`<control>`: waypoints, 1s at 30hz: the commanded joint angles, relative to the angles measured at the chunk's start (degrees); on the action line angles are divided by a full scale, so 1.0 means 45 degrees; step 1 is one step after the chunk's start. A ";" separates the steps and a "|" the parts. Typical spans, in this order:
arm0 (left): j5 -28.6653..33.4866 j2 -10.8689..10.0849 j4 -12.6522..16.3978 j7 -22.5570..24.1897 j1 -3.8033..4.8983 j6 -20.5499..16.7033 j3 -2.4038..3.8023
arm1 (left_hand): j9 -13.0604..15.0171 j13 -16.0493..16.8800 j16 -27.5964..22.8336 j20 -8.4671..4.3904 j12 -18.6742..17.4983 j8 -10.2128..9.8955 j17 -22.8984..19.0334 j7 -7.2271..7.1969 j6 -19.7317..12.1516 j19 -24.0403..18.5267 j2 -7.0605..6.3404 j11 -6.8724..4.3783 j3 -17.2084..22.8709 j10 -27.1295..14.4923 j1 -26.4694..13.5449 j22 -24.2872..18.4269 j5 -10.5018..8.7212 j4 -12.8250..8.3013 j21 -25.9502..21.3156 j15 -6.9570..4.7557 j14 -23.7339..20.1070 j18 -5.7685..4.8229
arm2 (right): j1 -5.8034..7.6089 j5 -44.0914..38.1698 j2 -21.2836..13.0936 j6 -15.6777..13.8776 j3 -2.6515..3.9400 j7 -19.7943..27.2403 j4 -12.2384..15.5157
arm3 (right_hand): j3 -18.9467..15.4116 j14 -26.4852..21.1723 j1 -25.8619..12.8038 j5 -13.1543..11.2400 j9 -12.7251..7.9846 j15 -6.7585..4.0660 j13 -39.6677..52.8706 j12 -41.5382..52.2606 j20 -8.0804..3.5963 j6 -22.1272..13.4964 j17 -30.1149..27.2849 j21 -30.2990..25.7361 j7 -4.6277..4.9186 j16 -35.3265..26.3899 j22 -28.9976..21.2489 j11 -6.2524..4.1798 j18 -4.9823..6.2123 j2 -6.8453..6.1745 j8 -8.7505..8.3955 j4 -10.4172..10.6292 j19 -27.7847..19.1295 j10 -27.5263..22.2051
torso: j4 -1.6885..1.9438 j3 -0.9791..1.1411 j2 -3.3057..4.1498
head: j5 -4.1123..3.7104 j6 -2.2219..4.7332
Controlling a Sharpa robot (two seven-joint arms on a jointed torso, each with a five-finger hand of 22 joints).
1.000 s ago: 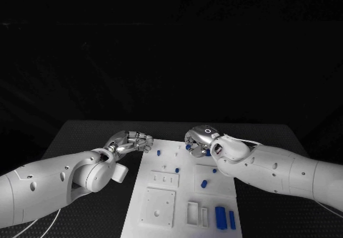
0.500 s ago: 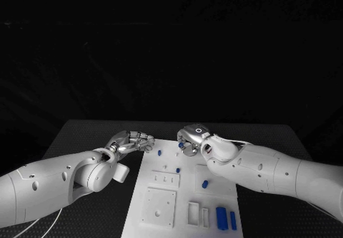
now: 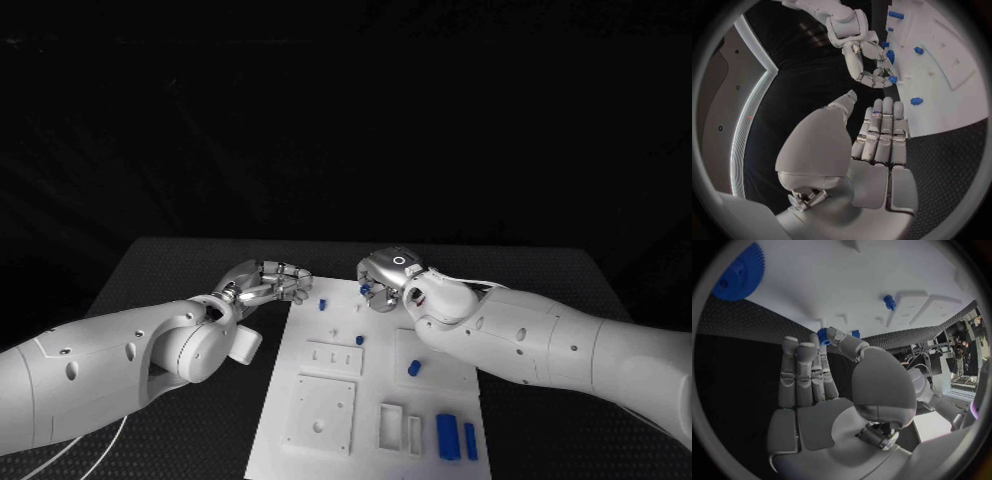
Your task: Assemble the parts on the task board
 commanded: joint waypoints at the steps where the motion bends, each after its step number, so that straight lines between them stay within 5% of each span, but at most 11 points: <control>1: -0.0048 0.0011 0.0041 0.0085 0.0018 0.0199 0.0018 | -0.0012 -0.0021 -0.0070 -0.0009 -0.0080 -0.0089 0.0013 0.0078 0.0008 -0.0021 -0.0040 0.0000 -0.0034 0.0079 -0.0051 0.0222 0.0001 0.0028 -0.0051 0.0003 0.0064 0.0251 | -0.0006 -0.0275 0.0039 0.0209 0.0002 -0.0094 -0.0043 | 0.0080 0.0044 0.0005 0.0078 0.0355 -0.0083 0.0002 0.0090 -0.0064 0.0156 0.0013 0.0062 -0.0043 0.0066 0.0291 0.0002 0.0309 -0.0086 0.0037 -0.0017 -0.0017 0.0057 | 0.0003 0.0015 -0.0004 | 0.0024 -0.0031; 30: -0.0055 -0.0008 0.0038 0.0053 0.0025 0.0187 0.0028 | -0.0038 -0.0025 -0.0098 -0.0004 -0.0124 -0.0113 0.0026 0.0087 -0.0004 -0.0027 -0.0035 0.0006 -0.0054 0.0093 -0.0066 0.0225 -0.0001 0.0071 -0.0056 0.0009 0.0062 0.0247 | -0.0132 -0.0328 0.0316 0.0475 -0.0001 -0.0092 -0.0439 | 0.0169 0.0034 0.0005 0.0078 0.0379 -0.0081 0.0038 0.0067 -0.0066 0.0168 0.0006 0.0123 -0.0046 0.0104 0.0287 0.0003 0.0309 -0.0146 0.0017 0.0006 -0.0052 0.0070 | -0.0040 0.0001 -0.0019 | 0.0149 -0.0208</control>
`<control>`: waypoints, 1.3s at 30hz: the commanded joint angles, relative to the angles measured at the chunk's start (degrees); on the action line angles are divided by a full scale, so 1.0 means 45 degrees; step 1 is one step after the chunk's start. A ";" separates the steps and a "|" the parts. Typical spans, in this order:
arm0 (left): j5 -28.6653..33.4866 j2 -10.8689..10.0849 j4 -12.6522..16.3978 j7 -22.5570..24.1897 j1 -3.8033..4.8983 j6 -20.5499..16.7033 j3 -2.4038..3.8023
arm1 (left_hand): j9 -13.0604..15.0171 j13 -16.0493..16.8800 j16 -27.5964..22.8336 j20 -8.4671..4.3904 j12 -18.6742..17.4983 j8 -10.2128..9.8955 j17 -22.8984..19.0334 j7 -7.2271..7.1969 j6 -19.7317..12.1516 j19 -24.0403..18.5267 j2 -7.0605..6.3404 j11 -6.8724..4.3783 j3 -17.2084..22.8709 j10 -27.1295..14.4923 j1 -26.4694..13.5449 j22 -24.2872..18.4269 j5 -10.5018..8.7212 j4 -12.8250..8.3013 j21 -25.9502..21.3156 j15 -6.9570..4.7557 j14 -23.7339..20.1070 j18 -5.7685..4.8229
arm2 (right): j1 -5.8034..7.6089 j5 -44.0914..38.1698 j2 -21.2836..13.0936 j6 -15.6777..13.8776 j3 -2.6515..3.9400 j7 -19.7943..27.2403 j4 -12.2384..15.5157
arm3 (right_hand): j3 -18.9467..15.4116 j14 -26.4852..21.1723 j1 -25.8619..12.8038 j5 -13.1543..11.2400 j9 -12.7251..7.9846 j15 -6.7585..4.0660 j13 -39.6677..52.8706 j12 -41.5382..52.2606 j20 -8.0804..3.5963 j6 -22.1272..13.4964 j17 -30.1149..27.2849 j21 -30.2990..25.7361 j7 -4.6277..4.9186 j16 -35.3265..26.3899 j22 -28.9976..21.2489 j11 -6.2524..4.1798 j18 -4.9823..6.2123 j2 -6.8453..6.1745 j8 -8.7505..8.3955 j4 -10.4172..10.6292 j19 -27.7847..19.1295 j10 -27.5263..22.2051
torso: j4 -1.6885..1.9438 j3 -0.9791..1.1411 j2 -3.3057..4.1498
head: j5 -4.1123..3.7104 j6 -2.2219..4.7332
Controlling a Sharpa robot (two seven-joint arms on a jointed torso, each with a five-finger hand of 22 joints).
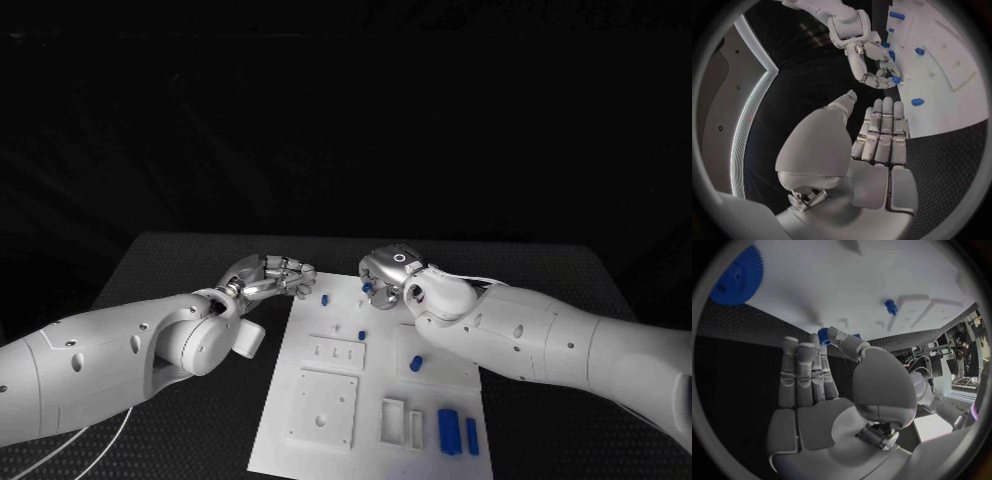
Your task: Assemble the parts on the task board
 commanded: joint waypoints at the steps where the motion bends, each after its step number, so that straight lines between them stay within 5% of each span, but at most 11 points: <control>1: -0.0050 0.0016 0.0013 0.0068 0.0019 0.0183 0.0013 | -0.0015 -0.0016 -0.0050 -0.0004 -0.0078 -0.0065 0.0017 0.0088 -0.0004 -0.0027 -0.0036 0.0006 -0.0023 0.0093 -0.0066 0.0228 -0.0001 0.0041 -0.0056 0.0009 0.0063 0.0255 | -0.0032 -0.0204 0.0021 0.0174 -0.0009 -0.0077 -0.0018 | 0.0100 0.0030 0.0154 0.0026 0.0372 -0.0085 0.0017 -0.0018 -0.0094 0.0090 0.0006 0.0043 0.0034 0.0058 0.0285 0.0006 0.0307 0.0004 0.0027 0.0007 -0.0030 0.0075 | -0.0025 -0.0003 0.0003 | 0.0003 0.0003; 27: -0.0088 -0.0076 0.0034 0.0101 0.0079 0.0160 0.0031 | -0.0028 -0.0017 -0.0071 -0.0005 -0.0104 -0.0072 0.0025 0.0087 0.0003 -0.0034 -0.0047 -0.0001 -0.0030 0.0106 -0.0043 0.0229 -0.0002 0.0048 -0.0060 0.0009 0.0058 0.0258 | -0.0035 -0.0336 0.0320 0.0452 -0.0008 -0.0154 -0.0383 | 0.0217 0.0013 0.0167 0.0026 0.0394 -0.0084 0.0050 -0.0046 -0.0094 0.0097 -0.0007 0.0093 0.0032 0.0084 0.0277 0.0007 0.0307 -0.0067 0.0005 0.0032 -0.0060 0.0079 | 0.0014 -0.0002 0.0025 | -0.0029 -0.0053; 39: -0.0117 -0.0133 0.0064 0.0098 0.0108 0.0156 0.0031 | -0.0032 -0.0017 -0.0078 -0.0005 -0.0112 -0.0073 0.0028 0.0085 0.0007 -0.0036 -0.0056 -0.0004 -0.0034 0.0112 -0.0033 0.0230 -0.0004 0.0048 -0.0062 0.0010 0.0056 0.0258 | -0.0035 -0.0410 0.0239 0.0679 -0.0009 -0.0278 -0.0406 | 0.0235 0.0015 0.0164 0.0025 0.0402 -0.0082 0.0061 -0.0051 -0.0090 0.0107 -0.0006 0.0113 0.0029 0.0100 0.0281 0.0007 0.0307 -0.0093 0.0003 0.0033 -0.0072 0.0086 | -0.0032 0.0002 0.0012 | -0.0013 -0.0044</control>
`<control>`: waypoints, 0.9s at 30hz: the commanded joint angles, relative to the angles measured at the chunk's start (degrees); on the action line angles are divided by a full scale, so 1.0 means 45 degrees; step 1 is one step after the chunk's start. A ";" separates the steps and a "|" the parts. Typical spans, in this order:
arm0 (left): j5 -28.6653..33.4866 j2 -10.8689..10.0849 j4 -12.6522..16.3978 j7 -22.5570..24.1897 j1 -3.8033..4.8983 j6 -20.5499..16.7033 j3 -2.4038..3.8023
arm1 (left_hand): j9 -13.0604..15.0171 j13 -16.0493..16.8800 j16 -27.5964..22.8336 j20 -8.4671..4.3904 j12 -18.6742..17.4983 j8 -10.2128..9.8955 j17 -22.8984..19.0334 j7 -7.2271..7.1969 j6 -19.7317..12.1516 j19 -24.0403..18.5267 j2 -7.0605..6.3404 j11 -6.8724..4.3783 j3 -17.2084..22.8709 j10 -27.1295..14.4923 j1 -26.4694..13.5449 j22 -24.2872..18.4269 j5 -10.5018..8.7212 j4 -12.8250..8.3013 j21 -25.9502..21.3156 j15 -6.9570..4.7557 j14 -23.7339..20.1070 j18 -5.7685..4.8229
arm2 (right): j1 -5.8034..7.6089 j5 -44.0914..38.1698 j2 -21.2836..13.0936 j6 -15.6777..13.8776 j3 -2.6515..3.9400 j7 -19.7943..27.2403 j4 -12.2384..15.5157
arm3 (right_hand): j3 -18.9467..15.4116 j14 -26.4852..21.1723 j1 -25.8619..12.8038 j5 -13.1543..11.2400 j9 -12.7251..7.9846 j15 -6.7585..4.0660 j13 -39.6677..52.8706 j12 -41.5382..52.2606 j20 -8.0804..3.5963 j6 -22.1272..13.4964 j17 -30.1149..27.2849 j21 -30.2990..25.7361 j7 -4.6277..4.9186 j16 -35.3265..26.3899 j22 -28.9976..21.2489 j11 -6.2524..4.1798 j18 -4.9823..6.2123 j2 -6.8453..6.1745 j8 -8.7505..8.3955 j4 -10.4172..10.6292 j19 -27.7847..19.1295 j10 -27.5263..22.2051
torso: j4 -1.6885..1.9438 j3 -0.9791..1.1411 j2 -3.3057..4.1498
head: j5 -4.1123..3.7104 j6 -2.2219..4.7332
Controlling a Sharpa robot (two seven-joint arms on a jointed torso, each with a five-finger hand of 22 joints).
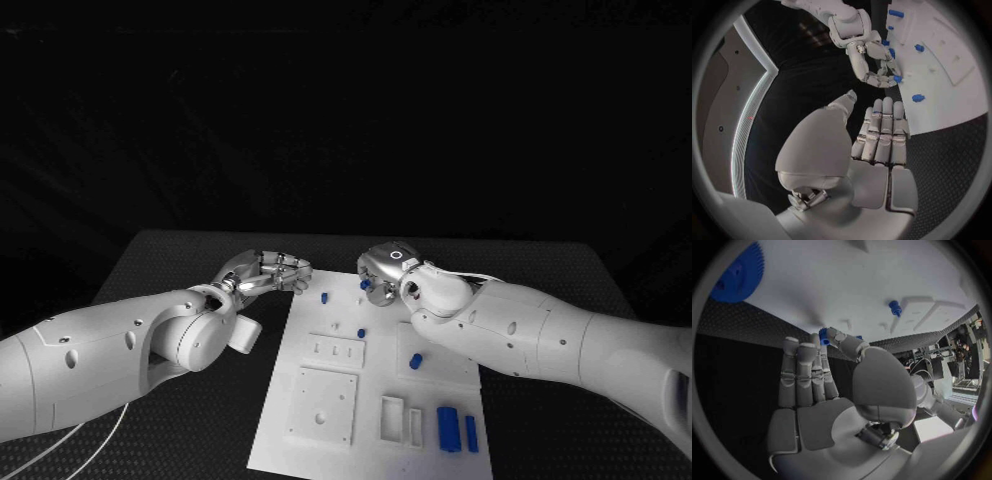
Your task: Assemble the parts on the task board
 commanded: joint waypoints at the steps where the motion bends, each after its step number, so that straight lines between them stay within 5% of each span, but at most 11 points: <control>1: -0.0077 0.0016 0.0044 0.0099 0.0033 0.0158 0.0014 | -0.0022 -0.0020 -0.0079 -0.0005 -0.0069 -0.0073 0.0021 0.0086 0.0007 -0.0037 -0.0056 -0.0004 -0.0034 0.0112 -0.0032 0.0226 -0.0004 0.0048 -0.0061 0.0010 0.0056 0.0142 | -0.0033 -0.0207 -0.0054 0.0493 -0.0024 -0.0177 -0.0041 | 0.0086 0.0014 0.0107 0.0057 0.0345 -0.0088 -0.0019 -0.0030 -0.0087 0.0080 -0.0004 0.0062 -0.0006 0.0053 0.0280 0.0000 0.0293 -0.0047 0.0079 0.0025 0.0018 0.0076 | -0.0001 0.0000 -0.0004 | -0.0009 0.0022; 14: -0.0079 0.0026 0.0049 0.0094 0.0039 0.0142 0.0014 | -0.0030 -0.0021 -0.0090 -0.0004 -0.0085 -0.0078 0.0026 0.0086 0.0009 -0.0038 -0.0059 -0.0004 -0.0039 0.0117 -0.0022 0.0227 -0.0005 0.0055 -0.0062 0.0012 0.0056 0.0142 | -0.0036 -0.0001 0.0180 0.0462 -0.0032 -0.0122 -0.0315 | 0.0195 -0.0110 0.0067 0.0056 0.0324 0.0015 -0.0024 -0.0222 -0.0034 -0.0159 -0.0089 0.0091 0.0089 -0.0006 0.0266 0.0108 0.0293 -0.0171 -0.0101 0.0062 -0.0177 -0.0174 | 0.0014 0.0003 0.0013 | 0.0019 0.0010; 21: -0.0084 0.0015 0.0061 0.0100 0.0056 0.0071 0.0014 | -0.0034 -0.0022 -0.0095 -0.0002 -0.0093 -0.0081 0.0028 0.0088 0.0006 -0.0039 -0.0066 -0.0002 -0.0043 0.0118 -0.0020 0.0227 -0.0007 0.0059 -0.0063 0.0013 0.0055 0.0142 | -0.0037 0.0364 0.0186 0.0178 -0.0045 -0.0221 -0.0449 | 0.0152 -0.0291 -0.0009 0.0051 0.0103 0.0409 -0.0276 -0.0535 0.0091 -0.1147 -0.0254 0.0116 0.0527 -0.0101 0.0252 0.0519 0.0293 -0.0772 -0.0703 0.0104 -0.0446 -0.1356 | 0.0006 -0.0005 0.0006 | 0.0038 -0.0008; 27: -0.0085 -0.0006 0.0065 0.0130 0.0066 0.0010 0.0014 | -0.0049 -0.0026 -0.0122 0.0003 -0.0120 -0.0097 0.0030 0.0096 -0.0008 -0.0041 -0.0080 0.0007 -0.0061 0.0117 -0.0036 0.0228 -0.0041 0.0091 -0.0065 0.0023 0.0035 0.0140 | -0.0036 0.0563 0.0119 -0.0178 -0.0048 -0.0390 -0.0391 | -0.0244 -0.0524 -0.0542 0.0096 -0.0020 0.0746 -0.0606 -0.0528 0.0260 -0.1462 -0.0384 0.0021 0.0661 -0.0166 0.0234 0.0861 0.0293 -0.1173 -0.0917 0.0205 -0.0762 -0.2481 | 0.0000 -0.0007 -0.0001 | 0.0035 -0.0039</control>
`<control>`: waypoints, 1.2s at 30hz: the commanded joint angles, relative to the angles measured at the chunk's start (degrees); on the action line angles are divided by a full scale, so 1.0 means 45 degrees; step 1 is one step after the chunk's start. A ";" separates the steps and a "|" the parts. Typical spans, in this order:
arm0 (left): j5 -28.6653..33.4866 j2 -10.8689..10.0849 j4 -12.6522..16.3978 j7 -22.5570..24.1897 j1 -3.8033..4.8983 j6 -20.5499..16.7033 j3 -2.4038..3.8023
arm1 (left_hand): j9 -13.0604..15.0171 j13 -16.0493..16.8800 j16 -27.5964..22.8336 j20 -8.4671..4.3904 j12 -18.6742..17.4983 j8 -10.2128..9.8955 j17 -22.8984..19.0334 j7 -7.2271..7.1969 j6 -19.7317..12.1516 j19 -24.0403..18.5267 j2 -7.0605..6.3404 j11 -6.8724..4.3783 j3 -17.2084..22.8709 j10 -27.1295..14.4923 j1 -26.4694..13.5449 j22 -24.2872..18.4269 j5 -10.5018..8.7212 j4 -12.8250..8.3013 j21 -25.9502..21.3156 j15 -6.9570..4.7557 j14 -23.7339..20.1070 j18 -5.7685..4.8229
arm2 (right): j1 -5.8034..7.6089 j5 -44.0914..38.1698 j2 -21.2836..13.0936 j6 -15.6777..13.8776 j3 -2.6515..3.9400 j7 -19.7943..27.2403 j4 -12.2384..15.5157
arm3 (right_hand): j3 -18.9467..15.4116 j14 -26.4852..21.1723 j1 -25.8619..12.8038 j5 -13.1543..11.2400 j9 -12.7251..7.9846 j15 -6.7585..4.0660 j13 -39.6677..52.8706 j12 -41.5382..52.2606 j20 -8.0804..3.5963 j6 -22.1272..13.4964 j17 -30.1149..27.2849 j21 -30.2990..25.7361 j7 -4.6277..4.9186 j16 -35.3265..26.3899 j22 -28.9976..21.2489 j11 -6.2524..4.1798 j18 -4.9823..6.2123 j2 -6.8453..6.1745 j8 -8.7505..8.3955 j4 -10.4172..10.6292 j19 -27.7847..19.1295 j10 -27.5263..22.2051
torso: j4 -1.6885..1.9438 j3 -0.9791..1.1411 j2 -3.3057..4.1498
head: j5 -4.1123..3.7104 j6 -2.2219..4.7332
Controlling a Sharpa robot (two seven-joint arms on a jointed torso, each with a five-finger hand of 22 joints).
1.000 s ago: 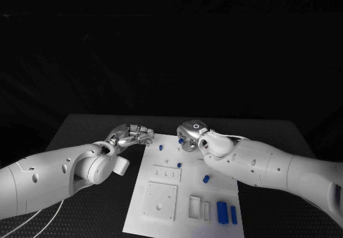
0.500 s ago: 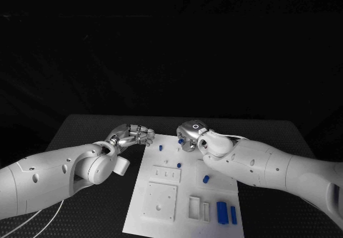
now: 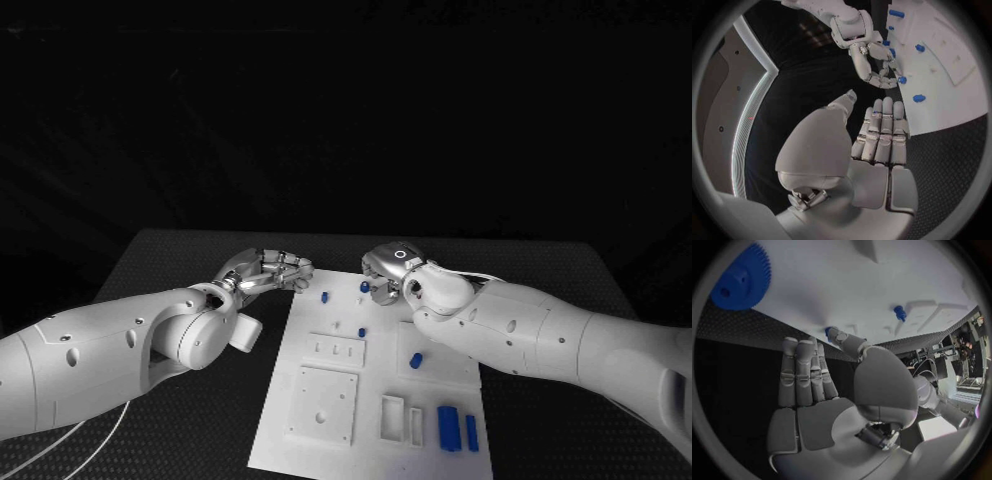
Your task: Assemble the parts on the task board
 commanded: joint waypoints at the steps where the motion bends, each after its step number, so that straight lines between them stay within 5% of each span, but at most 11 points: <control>1: -0.0058 -0.0002 0.0038 0.0129 0.0033 0.0030 0.0013 | -0.0014 -0.0016 -0.0076 0.0003 -0.0074 -0.0050 0.0020 0.0096 -0.0008 -0.0041 -0.0080 0.0007 -0.0011 0.0117 -0.0034 0.0232 -0.0044 0.0041 -0.0065 0.0023 0.0032 0.0169 | 0.0002 0.0304 -0.0014 -0.0269 -0.0002 -0.0263 0.0034 | -0.0202 -0.0003 -0.0202 0.0020 -0.0066 0.0121 -0.0092 -0.0020 0.0039 -0.0218 -0.0038 -0.0028 -0.0005 0.0018 0.0248 0.0476 0.0283 -0.0053 -0.0126 -0.0070 -0.0092 -0.0681 | -0.0004 -0.0002 -0.0005 | -0.0002 -0.0021; 11: -0.0058 0.0021 0.0021 0.0213 0.0033 0.0019 0.0014 | -0.0036 -0.0023 -0.0113 0.0010 -0.0115 -0.0078 0.0023 0.0109 -0.0038 -0.0047 -0.0082 0.0023 -0.0013 0.0107 -0.0016 0.0232 -0.0053 0.0069 -0.0070 0.0035 0.0006 0.0175 | 0.0005 0.0687 -0.0251 -0.0910 0.0002 -0.0188 0.0390 | -0.0524 0.0005 -0.0511 0.0005 -0.0154 0.0182 -0.0232 0.0043 0.0050 -0.0278 -0.0117 0.0006 0.0050 0.0126 0.0238 0.0542 0.0283 -0.0065 -0.0186 -0.0016 -0.0099 -0.0899 | 0.0008 0.0005 -0.0009 | -0.0016 -0.0008; 16: -0.0058 -0.0036 0.0014 0.0231 0.0033 0.0029 0.0013 | -0.0038 -0.0023 -0.0116 0.0011 -0.0119 -0.0078 0.0024 0.0109 -0.0036 -0.0047 -0.0082 0.0023 -0.0013 0.0109 -0.0011 0.0232 -0.0053 0.0070 -0.0070 0.0035 0.0005 0.0176 | 0.0029 0.1021 -0.0978 -0.1211 0.0049 -0.0089 0.1212 | -0.0424 0.0105 -0.0322 -0.0003 -0.0167 0.0117 -0.0213 0.0148 -0.0013 -0.0234 -0.0130 0.0075 0.0021 0.0231 0.0244 0.0472 0.0283 -0.0071 -0.0164 -0.0050 0.0000 -0.0681 | -0.0034 0.0003 -0.0011 | 0.0012 0.0044; 19: -0.0061 -0.0087 0.0029 0.0317 0.0035 0.0084 0.0013 | -0.0042 -0.0024 -0.0123 0.0015 -0.0129 -0.0082 0.0026 0.0111 -0.0038 -0.0051 -0.0105 0.0023 -0.0024 0.0110 -0.0008 0.0232 -0.0061 0.0074 -0.0072 0.0038 0.0002 0.0176 | 0.0083 0.2329 -0.1495 -0.0473 0.0428 0.0957 0.1738 | -0.0340 0.0205 -0.0181 -0.0009 -0.0171 0.0036 -0.0178 0.0244 -0.0070 -0.0195 -0.0128 0.0159 0.0022 0.0337 0.0254 0.0393 0.0283 -0.0074 -0.0141 -0.0061 0.0114 -0.0438 | -0.0044 0.0003 -0.0009 | -0.0020 0.0105; 23: -0.0111 -0.0143 0.0081 0.0380 0.0063 0.0109 0.0015 | -0.0052 -0.0025 -0.0145 0.0020 -0.0157 -0.0083 0.0036 0.0108 -0.0027 -0.0066 -0.0175 0.0020 -0.0043 0.0121 0.0054 0.0232 -0.0091 0.0053 -0.0080 0.0041 0.0000 0.0183 | 0.0129 0.2893 -0.2219 -0.0287 0.0740 0.1327 0.2568 | -0.0738 0.0135 -0.0449 0.0043 -0.0218 0.0027 -0.0197 0.0221 -0.0052 -0.0268 -0.0167 0.0185 0.0091 0.0365 0.0256 0.0374 0.0283 -0.0032 -0.0189 -0.0017 0.0072 -0.0377 | -0.0096 0.0002 -0.0015 | -0.0025 0.0206; 31: -0.0117 -0.0202 0.0093 0.0382 0.0079 0.0123 0.0013 | -0.0056 -0.0024 -0.0152 0.0023 -0.0169 -0.0080 0.0043 0.0105 -0.0015 -0.0068 -0.0197 0.0011 -0.0050 0.0131 0.0086 0.0232 -0.0102 0.0045 -0.0082 0.0042 0.0005 0.0184 | 0.0586 0.4612 -0.3483 0.0620 0.0876 0.1507 0.3572 | -0.1267 0.0003 -0.0147 -0.0001 -0.0286 -0.0171 -0.0024 0.0485 -0.0070 -0.0432 -0.0203 0.0258 0.0219 0.0481 0.0260 0.0169 0.0283 0.0157 -0.0262 -0.0252 -0.0003 0.0252 | -0.0259 0.0040 -0.0050 | -0.0058 0.0351; 36: -0.0117 -0.0207 0.0044 0.0378 0.0078 0.0119 0.0013 | -0.0057 -0.0023 -0.0153 0.0024 -0.0171 -0.0079 0.0045 0.0105 -0.0012 -0.0066 -0.0190 0.0011 -0.0048 0.0134 0.0089 0.0232 -0.0103 0.0048 -0.0082 0.0042 0.0007 0.0184 | 0.0647 0.4121 -0.3754 0.1565 0.0921 0.1216 0.3515 | -0.1799 0.0167 -0.0198 0.0026 -0.0201 -0.0681 0.0932 0.1492 -0.0102 -0.0265 -0.0158 0.0419 0.0030 0.0727 0.0259 -0.0379 0.0283 0.0158 -0.0120 -0.0273 0.0192 0.1781 | -0.0351 0.0080 -0.0073 | -0.0028 0.0338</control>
